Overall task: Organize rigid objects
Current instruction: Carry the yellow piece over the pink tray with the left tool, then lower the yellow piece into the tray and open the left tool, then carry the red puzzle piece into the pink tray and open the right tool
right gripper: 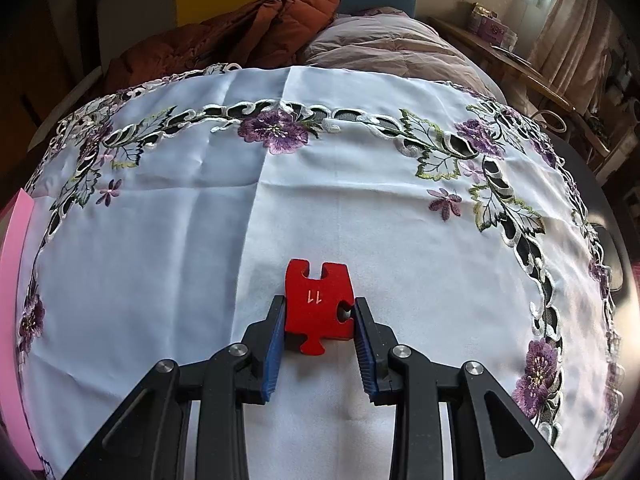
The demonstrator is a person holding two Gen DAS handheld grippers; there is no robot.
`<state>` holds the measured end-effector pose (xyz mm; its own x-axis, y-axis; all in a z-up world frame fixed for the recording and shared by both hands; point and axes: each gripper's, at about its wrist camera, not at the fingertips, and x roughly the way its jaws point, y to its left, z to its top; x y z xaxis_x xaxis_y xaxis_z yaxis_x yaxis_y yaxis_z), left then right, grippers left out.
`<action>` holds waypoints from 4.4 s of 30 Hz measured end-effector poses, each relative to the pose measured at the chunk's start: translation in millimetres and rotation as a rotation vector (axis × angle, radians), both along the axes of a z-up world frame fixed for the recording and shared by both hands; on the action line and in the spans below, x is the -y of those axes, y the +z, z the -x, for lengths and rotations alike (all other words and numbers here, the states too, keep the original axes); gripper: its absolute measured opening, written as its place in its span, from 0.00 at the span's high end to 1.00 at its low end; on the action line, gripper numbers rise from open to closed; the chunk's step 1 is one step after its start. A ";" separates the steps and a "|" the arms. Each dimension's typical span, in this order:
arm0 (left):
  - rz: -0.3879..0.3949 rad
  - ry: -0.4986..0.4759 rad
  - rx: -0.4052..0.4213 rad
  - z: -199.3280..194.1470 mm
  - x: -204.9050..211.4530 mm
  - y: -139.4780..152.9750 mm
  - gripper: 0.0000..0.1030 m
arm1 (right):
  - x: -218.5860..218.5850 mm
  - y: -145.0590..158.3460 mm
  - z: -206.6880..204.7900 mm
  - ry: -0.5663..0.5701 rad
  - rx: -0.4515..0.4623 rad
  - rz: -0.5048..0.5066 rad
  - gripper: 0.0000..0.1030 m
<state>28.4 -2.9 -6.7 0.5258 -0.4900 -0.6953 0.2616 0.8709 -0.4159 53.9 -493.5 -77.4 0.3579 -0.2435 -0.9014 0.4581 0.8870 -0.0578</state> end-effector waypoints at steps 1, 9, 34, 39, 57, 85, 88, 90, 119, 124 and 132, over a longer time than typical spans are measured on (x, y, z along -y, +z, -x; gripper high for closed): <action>0.015 -0.012 -0.011 -0.2 4.3 -1.1 0.75 | -0.4 0.2 0.1 0.001 -0.001 0.001 0.68; 0.087 -0.125 -0.110 -6.3 59.4 -18.0 0.75 | -0.8 0.8 0.4 0.006 -0.005 -0.002 0.69; -0.090 -0.092 -0.195 -27.2 83.6 -71.4 0.75 | -3.1 1.3 0.4 0.018 -0.014 0.001 0.69; -0.114 -0.107 -0.194 -27.9 89.2 -66.4 0.71 | -3.4 1.3 0.1 0.018 -0.015 0.002 0.69; -0.216 -0.092 0.003 3.7 70.7 -20.3 0.70 | -15.6 10.0 -2.7 0.082 0.022 -0.007 0.69; -0.209 0.131 0.026 -7.8 4.1 -15.0 0.70 | -246.0 67.3 12.5 0.733 0.164 -0.180 0.69; -0.209 0.138 0.022 -7.4 -0.1 -16.6 0.70 | -265.6 63.9 16.4 0.790 0.127 -0.172 0.69; -0.208 0.143 0.018 -7.5 -1.8 -17.5 0.70 | -277.9 58.1 17.2 0.833 0.086 -0.168 0.69; -0.293 0.226 0.049 -2.2 -10.1 -13.3 0.61 | -309.6 17.4 1.7 0.771 0.009 -0.031 0.63; -0.311 0.259 0.063 0.9 -11.6 -10.5 0.59 | -314.9 28.7 19.6 0.762 0.065 -0.014 0.35; -0.336 0.300 0.098 12.1 -8.7 -1.9 0.58 | -313.0 57.3 43.1 0.670 0.209 0.030 0.14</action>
